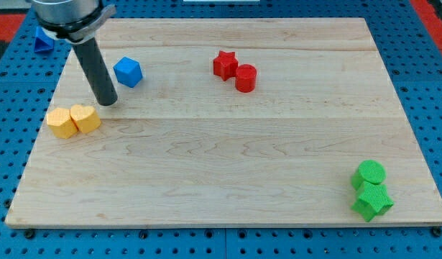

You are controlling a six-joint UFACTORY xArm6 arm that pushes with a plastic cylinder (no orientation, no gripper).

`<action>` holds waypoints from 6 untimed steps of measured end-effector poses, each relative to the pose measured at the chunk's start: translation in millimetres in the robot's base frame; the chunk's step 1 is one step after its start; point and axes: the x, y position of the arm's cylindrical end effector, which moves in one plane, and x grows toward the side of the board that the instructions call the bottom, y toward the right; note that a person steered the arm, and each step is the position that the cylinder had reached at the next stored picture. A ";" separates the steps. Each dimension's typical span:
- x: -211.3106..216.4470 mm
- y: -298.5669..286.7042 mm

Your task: Point your arm to the bottom left

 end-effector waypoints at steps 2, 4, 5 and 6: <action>-67.2 32.6; 11.3 153.3; 105.6 120.7; 149.3 -5.8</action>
